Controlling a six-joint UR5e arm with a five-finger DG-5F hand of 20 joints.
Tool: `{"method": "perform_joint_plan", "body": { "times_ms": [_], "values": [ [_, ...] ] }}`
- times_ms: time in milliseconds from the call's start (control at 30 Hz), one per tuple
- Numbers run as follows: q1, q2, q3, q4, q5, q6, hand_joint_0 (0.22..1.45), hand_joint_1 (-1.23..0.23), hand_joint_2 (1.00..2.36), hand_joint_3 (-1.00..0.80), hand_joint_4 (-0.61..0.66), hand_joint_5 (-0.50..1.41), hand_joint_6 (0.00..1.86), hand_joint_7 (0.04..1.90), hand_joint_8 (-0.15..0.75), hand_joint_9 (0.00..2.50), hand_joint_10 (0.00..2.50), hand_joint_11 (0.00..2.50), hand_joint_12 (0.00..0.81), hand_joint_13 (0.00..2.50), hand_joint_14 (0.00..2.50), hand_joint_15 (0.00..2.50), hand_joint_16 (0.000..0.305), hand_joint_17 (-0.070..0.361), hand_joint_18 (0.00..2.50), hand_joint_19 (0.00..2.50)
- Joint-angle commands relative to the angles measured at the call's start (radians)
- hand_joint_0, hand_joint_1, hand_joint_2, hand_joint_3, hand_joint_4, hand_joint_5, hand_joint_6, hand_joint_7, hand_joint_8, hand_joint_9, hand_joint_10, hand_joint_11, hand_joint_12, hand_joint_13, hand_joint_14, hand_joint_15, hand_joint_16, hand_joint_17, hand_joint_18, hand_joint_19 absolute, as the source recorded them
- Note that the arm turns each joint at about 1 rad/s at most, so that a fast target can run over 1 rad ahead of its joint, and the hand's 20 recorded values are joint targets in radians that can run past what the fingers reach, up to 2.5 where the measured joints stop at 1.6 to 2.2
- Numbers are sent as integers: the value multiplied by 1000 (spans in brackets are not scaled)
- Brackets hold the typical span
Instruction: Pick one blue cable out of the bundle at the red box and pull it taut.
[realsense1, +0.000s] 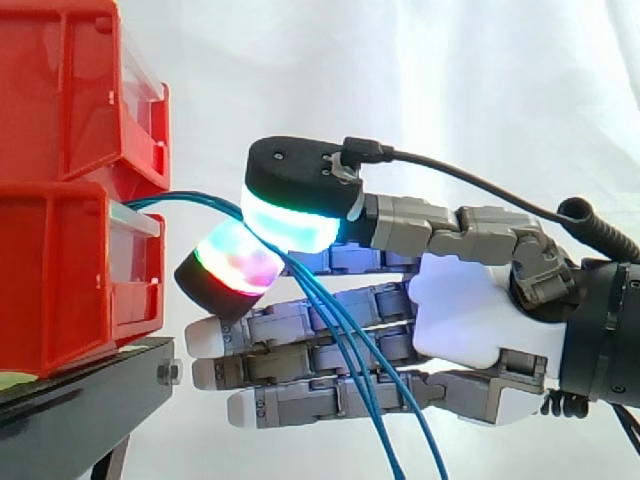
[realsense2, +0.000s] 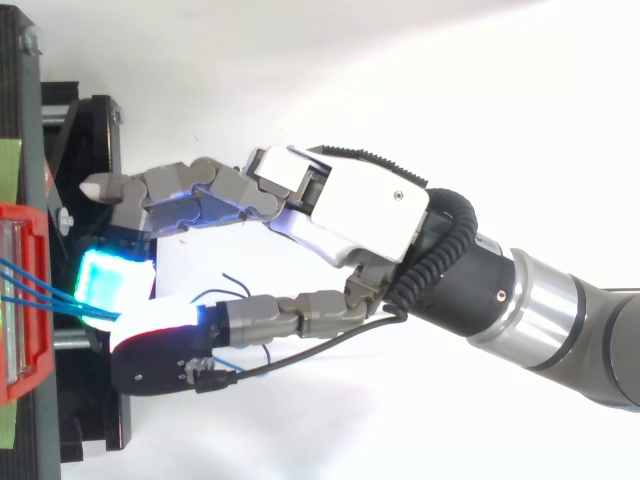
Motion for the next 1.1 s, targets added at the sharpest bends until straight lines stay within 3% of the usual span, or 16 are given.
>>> {"method": "perform_joint_plan", "body": {
  "times_ms": [0,167,333,800,967,1067],
  "values": [
    [0,0,0,0,0,9,738,-964,1025,-137,99,-216,905,1117,339,565,13,555,416,363,0,50,59,132,474,84],
    [0,0,0,0,-2,17,752,-995,1018,-248,93,-220,904,1113,329,551,15,546,415,366,0,44,57,129,475,55],
    [2,0,0,0,-2,20,781,-980,1001,-482,85,-223,903,1109,323,537,13,540,411,359,0,25,55,125,463,12],
    [0,0,0,0,-2,29,637,-931,1000,-500,119,-216,888,1059,329,554,13,556,412,346,2,47,52,118,413,65],
    [0,0,0,0,-5,26,533,-856,1000,-500,171,-190,791,968,345,551,12,531,427,318,3,69,55,124,371,114],
    [-9,-1,-3,1,-5,7,503,-797,1000,-500,198,-142,628,1130,354,548,12,502,434,312,2,73,58,129,362,140]
  ]
}}
